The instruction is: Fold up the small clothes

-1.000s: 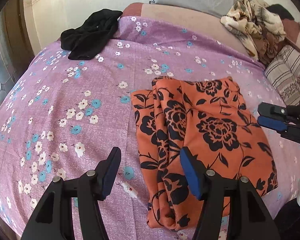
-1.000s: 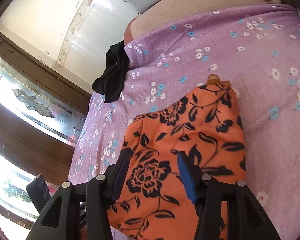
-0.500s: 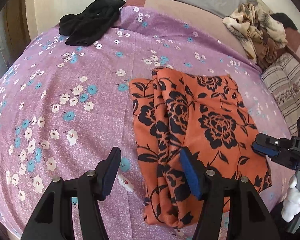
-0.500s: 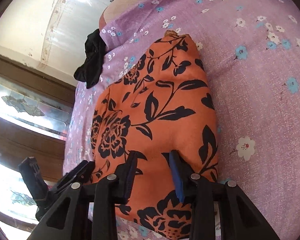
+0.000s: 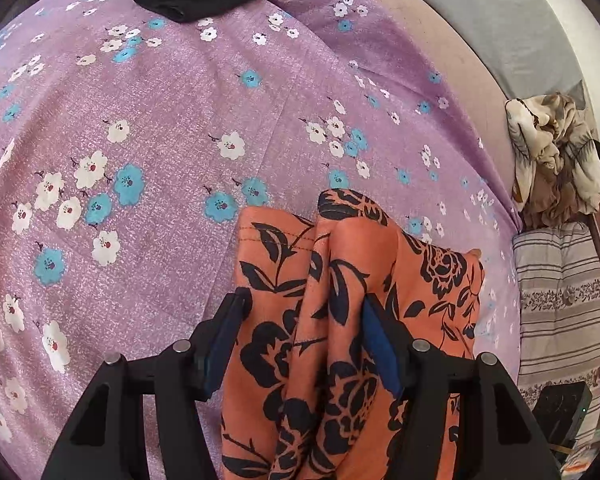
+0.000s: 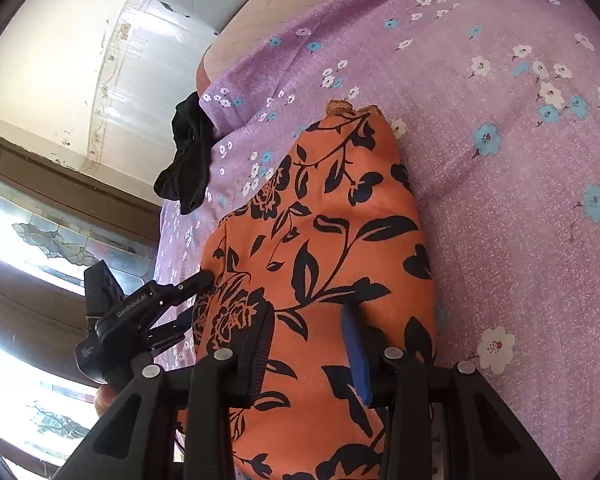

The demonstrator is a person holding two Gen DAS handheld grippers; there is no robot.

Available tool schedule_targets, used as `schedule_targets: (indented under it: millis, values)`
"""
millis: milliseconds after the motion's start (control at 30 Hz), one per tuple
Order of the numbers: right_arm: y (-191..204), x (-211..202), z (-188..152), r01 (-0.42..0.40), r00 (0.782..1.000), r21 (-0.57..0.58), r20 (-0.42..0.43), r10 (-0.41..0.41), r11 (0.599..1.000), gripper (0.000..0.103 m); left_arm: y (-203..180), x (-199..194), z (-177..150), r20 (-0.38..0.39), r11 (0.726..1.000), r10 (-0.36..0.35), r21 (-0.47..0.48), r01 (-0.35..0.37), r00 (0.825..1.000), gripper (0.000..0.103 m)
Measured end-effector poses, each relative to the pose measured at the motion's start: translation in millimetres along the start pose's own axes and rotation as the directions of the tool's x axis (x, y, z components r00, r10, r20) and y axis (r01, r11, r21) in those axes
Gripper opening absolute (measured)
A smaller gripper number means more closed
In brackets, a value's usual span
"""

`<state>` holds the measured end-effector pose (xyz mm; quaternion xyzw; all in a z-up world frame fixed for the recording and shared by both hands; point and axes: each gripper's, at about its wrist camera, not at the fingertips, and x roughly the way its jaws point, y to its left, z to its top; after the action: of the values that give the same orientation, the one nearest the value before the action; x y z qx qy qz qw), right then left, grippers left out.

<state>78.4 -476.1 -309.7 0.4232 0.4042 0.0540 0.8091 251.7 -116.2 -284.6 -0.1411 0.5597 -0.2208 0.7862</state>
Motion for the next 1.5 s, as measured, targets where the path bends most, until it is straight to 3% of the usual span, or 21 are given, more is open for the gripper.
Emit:
schedule_targets:
  millis: [100,367,467,567,600,633,667,833,1200,1267,1333,1367,1500]
  values:
    - [-3.2,3.6,3.3,-0.006,1.0,0.012,-0.011,0.007,1.0,0.038,-7.6,0.2,-8.3,0.021,0.998,0.042,0.053,-0.043,0.999,0.062]
    - [-4.0,4.5,2.7,-0.007,1.0,0.018,-0.011,0.007,1.0,0.038,-37.8,5.4,-4.2,-0.019,0.987,0.081,0.142,-0.077,0.997,0.062]
    - [-6.7,3.9,3.0,-0.02,1.0,0.038,-0.008,0.02,0.999,0.038,-57.4,10.6,0.7,-0.063,0.976,0.107,0.198,-0.093,0.992,0.078]
    - [-5.7,0.5,1.6,-0.028,1.0,0.034,0.011,0.027,0.999,0.038,-64.2,20.0,6.7,-0.08,0.97,0.147,0.209,-0.128,0.986,0.078]
    - [-3.8,-1.4,1.7,-0.03,0.999,0.021,0.022,0.03,0.999,0.038,-64.1,22.3,8.2,-0.079,0.97,0.152,0.204,-0.133,0.985,0.07]
    - [-1.3,-3.6,2.0,-0.032,0.999,0.004,0.034,0.032,0.999,0.039,-64.4,23.6,9.1,-0.074,0.967,0.173,0.203,-0.155,0.982,0.049]
    - [1.6,-6.1,2.2,-0.031,0.998,-0.014,0.048,0.032,0.999,0.039,-64.2,25.1,9.7,-0.068,0.961,0.201,0.205,-0.184,0.977,0.041]
    - [14.5,-12.0,3.2,-0.003,0.997,-0.082,0.082,0.01,0.997,0.039,-64.5,16.2,9.1,-0.03,0.964,0.189,0.198,-0.18,0.981,0.013]
    - [14.6,1.9,-3.2,-0.039,0.999,-0.076,0.002,0.04,0.996,0.039,-49.3,-19.7,-3.7,0.067,0.964,0.176,0.189,-0.186,0.982,0.008]
    - [12.3,5.5,-3.8,-0.032,0.999,-0.068,-0.01,0.032,0.997,0.039,-38.2,-21.5,-3.4,0.076,0.957,0.22,0.175,-0.23,0.973,0.005]
    - [9.9,5.7,-3.2,-0.034,0.999,-0.058,-0.01,0.034,0.998,0.039,-25.3,-19.5,1.4,0.105,0.932,0.314,0.155,-0.327,0.944,0.001]
    - [8.6,5.6,-3.0,-0.032,0.999,-0.054,-0.01,0.032,0.998,0.039,-15.4,-17.5,4.0,0.094,0.929,0.332,0.139,-0.343,0.939,0.001]
    - [6.3,6.1,-3.3,-0.041,0.999,-0.043,-0.013,0.041,0.998,0.04,10.3,-26.3,6.0,0.036,0.977,0.211,0.034,-0.212,0.977,0.001]
